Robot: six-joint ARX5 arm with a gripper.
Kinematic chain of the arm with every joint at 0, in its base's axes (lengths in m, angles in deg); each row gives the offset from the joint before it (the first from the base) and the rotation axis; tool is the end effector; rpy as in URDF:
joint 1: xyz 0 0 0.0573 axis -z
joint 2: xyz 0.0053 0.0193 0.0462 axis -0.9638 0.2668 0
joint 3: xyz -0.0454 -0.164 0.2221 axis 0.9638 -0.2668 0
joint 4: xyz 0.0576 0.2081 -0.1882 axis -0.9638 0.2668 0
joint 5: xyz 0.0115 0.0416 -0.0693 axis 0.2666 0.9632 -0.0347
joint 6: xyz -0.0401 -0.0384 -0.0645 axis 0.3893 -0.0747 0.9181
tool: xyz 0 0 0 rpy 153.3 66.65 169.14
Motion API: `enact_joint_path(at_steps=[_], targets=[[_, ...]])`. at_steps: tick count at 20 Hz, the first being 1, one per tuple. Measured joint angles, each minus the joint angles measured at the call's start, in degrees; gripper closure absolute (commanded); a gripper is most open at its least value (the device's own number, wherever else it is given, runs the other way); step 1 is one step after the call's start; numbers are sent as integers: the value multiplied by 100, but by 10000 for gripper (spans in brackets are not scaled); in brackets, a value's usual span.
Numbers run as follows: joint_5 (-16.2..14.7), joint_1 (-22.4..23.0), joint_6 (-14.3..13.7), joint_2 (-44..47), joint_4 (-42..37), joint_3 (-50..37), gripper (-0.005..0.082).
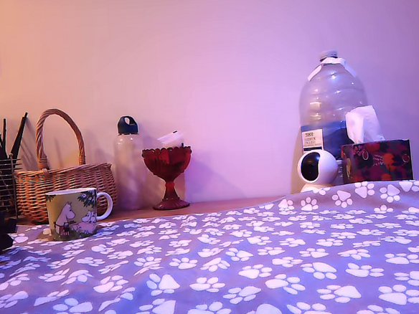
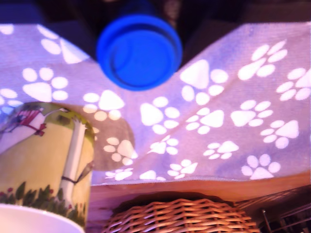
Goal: Pick the coffee capsule and then drop it inside the coffee cup in front of you
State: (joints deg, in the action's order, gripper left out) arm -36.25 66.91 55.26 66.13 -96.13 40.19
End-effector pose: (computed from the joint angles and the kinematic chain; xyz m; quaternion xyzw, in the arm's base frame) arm 0.3928 0.0363 0.0342 -0.0080 0.1847 -0.0508 0.9814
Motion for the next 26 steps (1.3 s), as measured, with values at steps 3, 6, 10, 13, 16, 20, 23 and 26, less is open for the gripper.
enact_joint_path(at_steps=[3, 6, 10, 13, 16, 20, 23, 26], targets=[[-4, 0, 2, 0, -22, 0, 555], [-98, 0, 2, 0, -87, 0, 555], [-525, 0, 133, -90, 232, 2, 555], [-651, 52, 136, -658, 715, -7, 555], [-651, 138, 136, -1445, 1093, -4, 555], [-654, 385, 136, -2004, 1668, -2, 555], [-651, 562, 136, -2354, 1888, -4, 555], [-640, 688, 136, -2743, 2127, -4, 555]])
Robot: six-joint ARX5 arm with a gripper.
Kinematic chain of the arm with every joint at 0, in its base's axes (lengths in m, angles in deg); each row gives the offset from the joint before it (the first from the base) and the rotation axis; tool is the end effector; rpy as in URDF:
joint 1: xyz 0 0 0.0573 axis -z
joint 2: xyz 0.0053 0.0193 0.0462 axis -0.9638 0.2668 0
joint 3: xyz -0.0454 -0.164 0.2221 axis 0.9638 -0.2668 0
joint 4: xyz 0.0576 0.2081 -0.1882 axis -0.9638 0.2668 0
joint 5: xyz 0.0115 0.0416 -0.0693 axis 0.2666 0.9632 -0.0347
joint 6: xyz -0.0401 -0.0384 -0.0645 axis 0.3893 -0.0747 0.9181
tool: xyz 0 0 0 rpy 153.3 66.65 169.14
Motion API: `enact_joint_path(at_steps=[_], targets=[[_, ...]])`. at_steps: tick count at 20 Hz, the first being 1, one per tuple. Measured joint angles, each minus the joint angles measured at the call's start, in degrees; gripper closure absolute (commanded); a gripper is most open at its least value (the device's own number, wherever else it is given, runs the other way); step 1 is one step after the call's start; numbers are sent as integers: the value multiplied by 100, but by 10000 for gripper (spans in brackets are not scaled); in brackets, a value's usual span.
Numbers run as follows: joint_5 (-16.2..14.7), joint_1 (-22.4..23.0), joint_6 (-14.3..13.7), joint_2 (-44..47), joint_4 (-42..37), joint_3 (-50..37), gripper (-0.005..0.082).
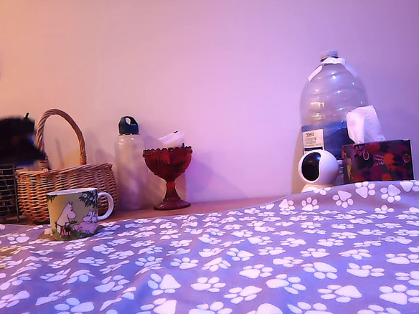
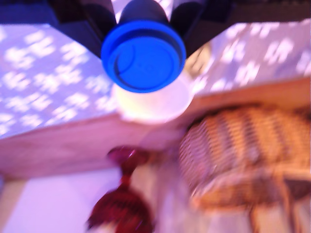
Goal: Pick the coffee capsule and then drop it inside the coffee cup in front of you
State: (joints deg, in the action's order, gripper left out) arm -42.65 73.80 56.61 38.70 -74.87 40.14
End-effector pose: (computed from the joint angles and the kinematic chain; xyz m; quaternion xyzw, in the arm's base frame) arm 0.3775 -0.0191 0.1640 -0.0096 0.1319 -0.1625 0.9778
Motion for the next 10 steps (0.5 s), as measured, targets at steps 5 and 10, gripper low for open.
enact_joint_path(at_steps=[5, 10], targets=[[35, 72, 0, -142, 341, 0, 555], [105, 81, 2, -149, 820, 103, 554]])
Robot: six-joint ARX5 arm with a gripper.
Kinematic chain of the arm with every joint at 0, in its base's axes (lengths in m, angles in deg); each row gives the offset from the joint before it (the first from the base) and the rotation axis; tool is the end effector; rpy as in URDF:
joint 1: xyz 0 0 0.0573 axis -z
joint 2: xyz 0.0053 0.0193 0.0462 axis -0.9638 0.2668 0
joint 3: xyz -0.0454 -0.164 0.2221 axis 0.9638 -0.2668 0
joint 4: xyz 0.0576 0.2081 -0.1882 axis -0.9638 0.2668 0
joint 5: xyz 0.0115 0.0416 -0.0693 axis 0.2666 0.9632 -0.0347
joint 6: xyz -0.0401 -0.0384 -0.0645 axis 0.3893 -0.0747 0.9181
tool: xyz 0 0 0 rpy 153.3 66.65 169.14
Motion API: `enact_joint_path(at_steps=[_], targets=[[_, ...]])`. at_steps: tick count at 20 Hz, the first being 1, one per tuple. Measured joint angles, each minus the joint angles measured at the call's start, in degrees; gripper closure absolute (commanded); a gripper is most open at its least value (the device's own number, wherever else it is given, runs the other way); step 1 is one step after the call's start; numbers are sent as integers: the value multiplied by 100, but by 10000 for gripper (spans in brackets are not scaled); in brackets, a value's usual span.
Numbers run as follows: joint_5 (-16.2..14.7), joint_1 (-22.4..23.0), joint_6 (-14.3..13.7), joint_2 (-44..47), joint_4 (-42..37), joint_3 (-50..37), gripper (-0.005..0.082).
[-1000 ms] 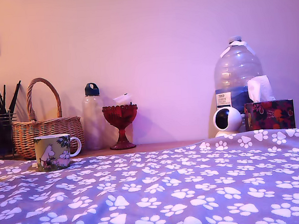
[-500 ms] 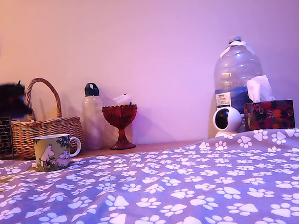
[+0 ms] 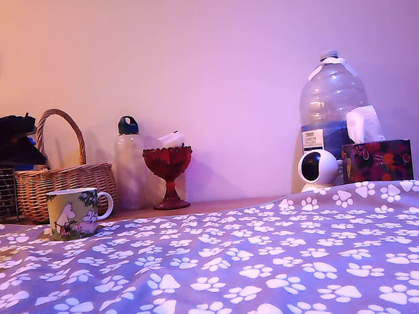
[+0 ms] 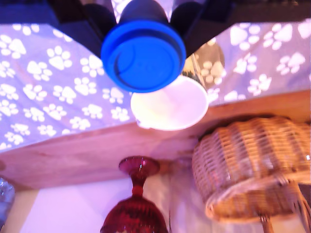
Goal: Pick the coffee capsule and then drop it inside the coffee cup in front of you
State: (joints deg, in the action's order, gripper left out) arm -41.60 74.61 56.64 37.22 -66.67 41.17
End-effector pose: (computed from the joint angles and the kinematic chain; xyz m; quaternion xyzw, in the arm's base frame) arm 0.3739 -0.0231 0.1609 -0.0155 0.1808 -0.1598 0.9703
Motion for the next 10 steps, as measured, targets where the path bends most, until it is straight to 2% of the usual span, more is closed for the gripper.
enact_joint_path(at_steps=[4, 10], targets=[[367, 105, -2, 0, 892, 702, 554], [562, 219, -4, 0, 1779, 1602, 553]])
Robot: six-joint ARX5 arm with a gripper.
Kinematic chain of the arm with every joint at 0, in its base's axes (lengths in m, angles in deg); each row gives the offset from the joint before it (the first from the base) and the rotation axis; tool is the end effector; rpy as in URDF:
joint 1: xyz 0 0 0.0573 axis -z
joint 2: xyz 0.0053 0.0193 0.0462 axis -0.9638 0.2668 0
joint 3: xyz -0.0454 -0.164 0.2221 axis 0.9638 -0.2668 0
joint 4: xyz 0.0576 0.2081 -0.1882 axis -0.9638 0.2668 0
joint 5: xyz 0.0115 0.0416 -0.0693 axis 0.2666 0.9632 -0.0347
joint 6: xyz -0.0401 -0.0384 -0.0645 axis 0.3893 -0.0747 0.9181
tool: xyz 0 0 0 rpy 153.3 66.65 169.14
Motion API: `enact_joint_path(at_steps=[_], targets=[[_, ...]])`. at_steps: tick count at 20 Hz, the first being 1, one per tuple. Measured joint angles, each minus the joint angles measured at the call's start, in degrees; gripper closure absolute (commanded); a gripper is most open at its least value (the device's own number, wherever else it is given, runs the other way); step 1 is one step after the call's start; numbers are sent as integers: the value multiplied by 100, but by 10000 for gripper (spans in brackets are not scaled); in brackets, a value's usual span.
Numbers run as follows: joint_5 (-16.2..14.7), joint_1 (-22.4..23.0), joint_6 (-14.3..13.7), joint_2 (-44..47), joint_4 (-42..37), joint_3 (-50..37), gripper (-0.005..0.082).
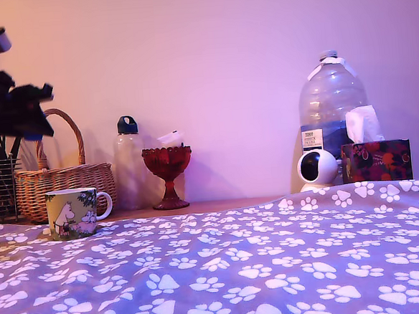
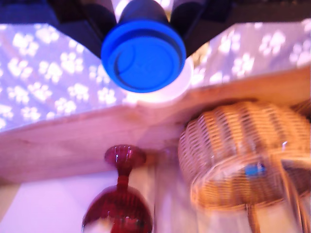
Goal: Pick the coffee capsule and then drop it inside the coffee cup in front of you
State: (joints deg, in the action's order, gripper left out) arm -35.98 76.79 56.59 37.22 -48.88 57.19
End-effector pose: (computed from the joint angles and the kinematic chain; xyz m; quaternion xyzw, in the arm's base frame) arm 0.4120 -0.0321 0.2260 -0.0040 0.1978 -0.1306 0.9715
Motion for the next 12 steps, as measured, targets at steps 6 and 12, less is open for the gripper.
enact_joint_path(at_steps=[6, 12], targets=[[39, 0, 0, 26, 496, 498, 551], [39, 13, 0, 938, 1357, 1576, 551]])
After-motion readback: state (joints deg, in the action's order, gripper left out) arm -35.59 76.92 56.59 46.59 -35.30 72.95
